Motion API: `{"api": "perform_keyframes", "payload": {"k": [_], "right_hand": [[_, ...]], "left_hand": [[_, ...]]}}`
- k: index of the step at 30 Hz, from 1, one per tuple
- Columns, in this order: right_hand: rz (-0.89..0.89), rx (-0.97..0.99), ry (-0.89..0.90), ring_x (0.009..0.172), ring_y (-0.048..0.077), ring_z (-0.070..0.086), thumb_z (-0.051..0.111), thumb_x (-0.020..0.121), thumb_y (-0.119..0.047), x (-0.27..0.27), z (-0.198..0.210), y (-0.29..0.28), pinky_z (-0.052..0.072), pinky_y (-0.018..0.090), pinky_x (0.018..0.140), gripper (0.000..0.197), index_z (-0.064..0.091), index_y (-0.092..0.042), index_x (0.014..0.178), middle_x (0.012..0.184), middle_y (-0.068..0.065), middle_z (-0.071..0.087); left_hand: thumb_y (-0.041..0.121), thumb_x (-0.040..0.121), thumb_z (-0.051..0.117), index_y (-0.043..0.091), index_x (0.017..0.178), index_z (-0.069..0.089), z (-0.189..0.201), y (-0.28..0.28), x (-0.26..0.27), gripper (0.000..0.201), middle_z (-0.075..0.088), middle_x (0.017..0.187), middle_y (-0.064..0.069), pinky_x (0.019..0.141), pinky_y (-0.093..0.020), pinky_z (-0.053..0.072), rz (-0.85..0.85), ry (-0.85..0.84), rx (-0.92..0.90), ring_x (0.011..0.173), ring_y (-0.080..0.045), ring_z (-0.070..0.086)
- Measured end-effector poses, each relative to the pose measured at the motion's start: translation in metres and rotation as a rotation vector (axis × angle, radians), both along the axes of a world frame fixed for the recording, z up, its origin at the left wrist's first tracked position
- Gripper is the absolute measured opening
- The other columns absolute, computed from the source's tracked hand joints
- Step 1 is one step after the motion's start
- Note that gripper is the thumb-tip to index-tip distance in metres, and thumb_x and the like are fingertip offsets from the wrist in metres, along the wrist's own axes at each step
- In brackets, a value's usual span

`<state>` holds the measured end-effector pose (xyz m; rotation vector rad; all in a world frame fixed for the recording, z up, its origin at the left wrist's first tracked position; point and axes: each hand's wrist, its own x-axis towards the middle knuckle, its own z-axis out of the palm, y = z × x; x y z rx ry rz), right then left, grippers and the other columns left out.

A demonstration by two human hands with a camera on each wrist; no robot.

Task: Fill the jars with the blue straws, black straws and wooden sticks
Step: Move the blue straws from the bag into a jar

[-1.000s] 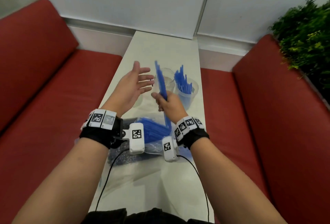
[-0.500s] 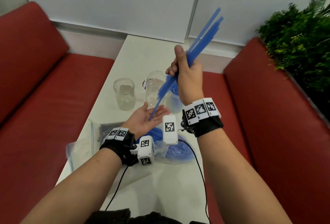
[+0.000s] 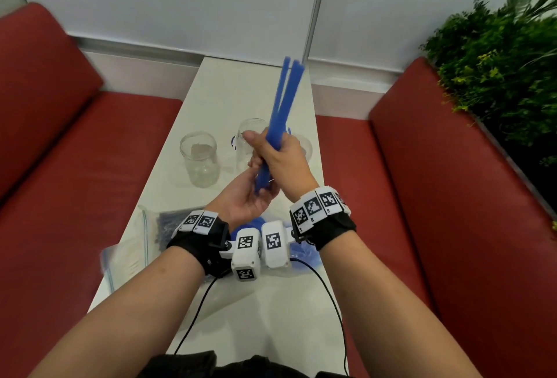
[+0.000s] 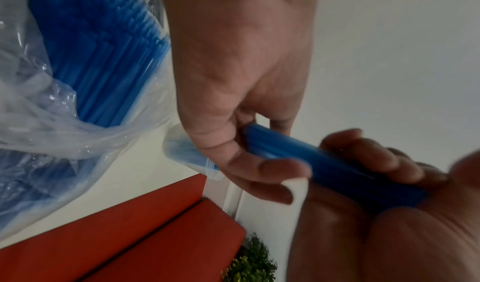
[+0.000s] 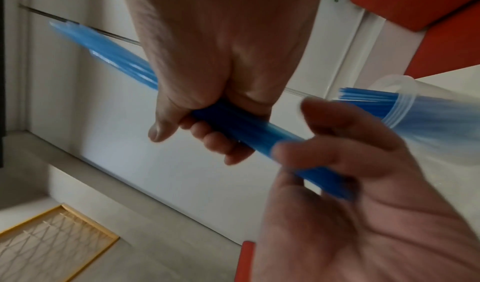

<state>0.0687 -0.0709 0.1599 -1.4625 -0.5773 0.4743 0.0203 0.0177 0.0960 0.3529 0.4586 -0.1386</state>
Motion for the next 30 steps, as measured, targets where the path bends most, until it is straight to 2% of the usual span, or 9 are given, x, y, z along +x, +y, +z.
{"api": "perform_keyframes", "payload": {"k": [2,5,9,12,15,18,21,26,30], "right_hand": [[0.034,-0.083,0.009,0.06,0.027,0.056,0.073,0.091,-0.035,-0.002,-0.006,-0.002,0.05,0.039,0.061,0.038,0.054,-0.006,0.076,0.061,0.012,0.056],[0.081,-0.112,-0.04,0.061,0.027,0.06,0.074,0.091,-0.031,0.002,-0.007,-0.004,0.052,0.034,0.061,0.04,0.056,0.003,0.078,0.063,0.014,0.06],[0.081,0.044,-0.05,0.06,0.02,0.061,0.074,0.091,-0.025,0.014,0.008,-0.002,0.056,0.03,0.067,0.03,0.057,-0.002,0.08,0.065,0.013,0.058],[0.067,0.068,0.006,0.056,0.02,0.055,0.071,0.094,-0.027,0.02,0.008,-0.002,0.058,0.041,0.072,0.035,0.052,-0.017,0.066,0.061,0.006,0.053],[0.086,-0.117,-0.005,0.069,0.031,0.068,0.068,0.096,-0.029,0.024,0.002,-0.006,0.059,0.045,0.08,0.035,0.061,-0.013,0.066,0.067,0.011,0.067],[0.245,-0.426,-0.093,0.089,0.026,0.074,0.069,0.095,-0.029,0.041,0.016,-0.011,0.062,0.039,0.082,0.029,0.07,-0.001,0.088,0.09,0.01,0.077],[0.298,-0.474,-0.159,0.085,0.024,0.076,0.07,0.094,-0.026,0.065,0.049,-0.011,0.064,0.034,0.075,0.025,0.072,-0.002,0.097,0.095,0.008,0.078],[-0.193,-0.086,-0.22,0.083,0.023,0.076,0.072,0.091,-0.019,0.113,0.091,-0.01,0.064,0.038,0.073,0.012,0.066,-0.009,0.093,0.091,0.01,0.076],[-0.521,-0.106,-0.233,0.078,0.027,0.074,0.069,0.091,-0.019,0.15,0.06,-0.002,0.063,0.046,0.075,0.016,0.067,-0.003,0.092,0.089,0.017,0.074]], "left_hand": [[0.029,0.075,0.064,0.027,0.082,0.049,-0.002,0.002,0.001,0.017,0.045,0.071,0.007,0.03,-0.01,0.023,-0.025,0.012,-0.007,0.045,-0.006,0.045],[0.022,0.078,0.056,0.016,0.075,0.044,-0.008,0.007,-0.002,0.014,0.044,0.058,0.001,0.029,-0.012,0.013,-0.07,0.06,-0.007,0.034,-0.005,0.033],[0.027,0.098,0.049,0.011,0.078,0.048,-0.024,0.014,-0.001,0.026,0.047,0.057,-0.002,0.025,-0.014,0.016,-0.087,0.189,0.077,0.031,-0.005,0.03],[0.032,0.099,0.052,0.012,0.079,0.049,-0.036,0.019,-0.004,0.029,0.048,0.058,-0.001,0.025,-0.014,0.018,-0.087,0.223,0.146,0.033,-0.004,0.029],[0.036,0.096,0.056,0.012,0.078,0.049,-0.045,0.021,-0.008,0.031,0.047,0.059,0.0,0.027,-0.015,0.018,-0.117,0.221,0.171,0.034,-0.004,0.029],[0.043,0.093,0.06,0.013,0.083,0.05,-0.048,0.026,-0.006,0.033,0.047,0.061,0.001,0.03,-0.015,0.019,-0.09,0.205,0.292,0.038,-0.004,0.027],[0.045,0.093,0.058,0.009,0.085,0.056,-0.042,0.037,0.003,0.037,0.051,0.063,-0.001,0.032,-0.015,0.026,-0.058,0.168,0.399,0.041,-0.005,0.034],[0.046,0.096,0.055,0.005,0.094,0.069,-0.028,0.059,0.011,0.043,0.069,0.078,-0.006,0.063,-0.027,0.05,-0.127,0.165,0.948,0.066,-0.017,0.061],[0.036,0.093,0.062,0.007,0.082,0.074,-0.034,0.069,0.01,0.034,0.074,0.078,-0.004,0.064,-0.024,0.051,-0.324,0.21,1.47,0.065,-0.013,0.063]]}}
